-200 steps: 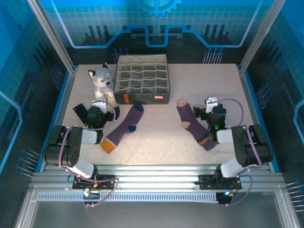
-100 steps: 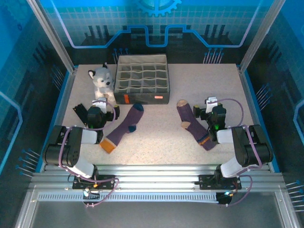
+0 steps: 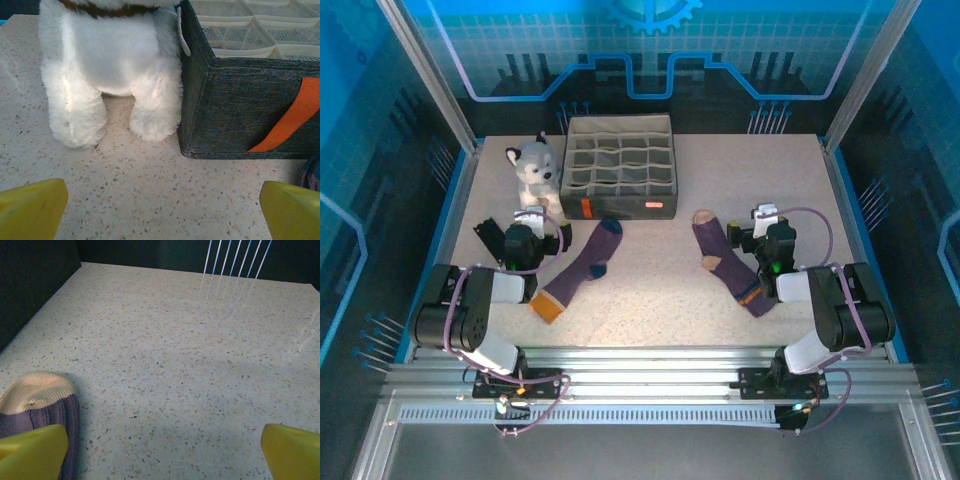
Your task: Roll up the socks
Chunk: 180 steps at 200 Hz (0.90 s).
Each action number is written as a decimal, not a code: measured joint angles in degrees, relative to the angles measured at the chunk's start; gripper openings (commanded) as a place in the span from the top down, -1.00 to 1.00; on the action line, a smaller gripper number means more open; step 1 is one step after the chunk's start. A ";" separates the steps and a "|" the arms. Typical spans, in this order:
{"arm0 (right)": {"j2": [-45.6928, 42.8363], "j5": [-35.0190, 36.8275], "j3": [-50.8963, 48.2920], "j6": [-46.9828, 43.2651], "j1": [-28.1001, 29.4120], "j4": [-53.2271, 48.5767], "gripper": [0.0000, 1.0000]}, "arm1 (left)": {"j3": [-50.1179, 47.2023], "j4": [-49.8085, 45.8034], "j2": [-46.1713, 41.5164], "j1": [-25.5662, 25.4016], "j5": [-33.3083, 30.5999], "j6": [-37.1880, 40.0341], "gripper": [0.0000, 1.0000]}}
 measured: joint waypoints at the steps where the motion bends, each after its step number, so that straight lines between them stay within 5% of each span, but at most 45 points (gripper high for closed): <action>1: -0.07 0.00 0.00 0.00 0.00 -0.11 -1.00 | 0.00 0.00 0.00 0.00 0.00 0.00 -0.99; 100: -14.58 0.94 16.65 7.13 2.36 -33.22 -0.99 | 6.36 -24.22 -22.73 -0.11 3.93 -3.06 -0.92; 141: -14.08 -0.79 21.75 13.25 14.21 -46.27 -0.73 | 11.15 -40.68 -24.83 -4.50 10.25 -9.46 -0.29; 180: -7.85 -1.01 24.13 22.86 29.29 -50.31 -0.53 | 12.63 -53.07 -18.16 -9.60 12.48 -18.69 -0.12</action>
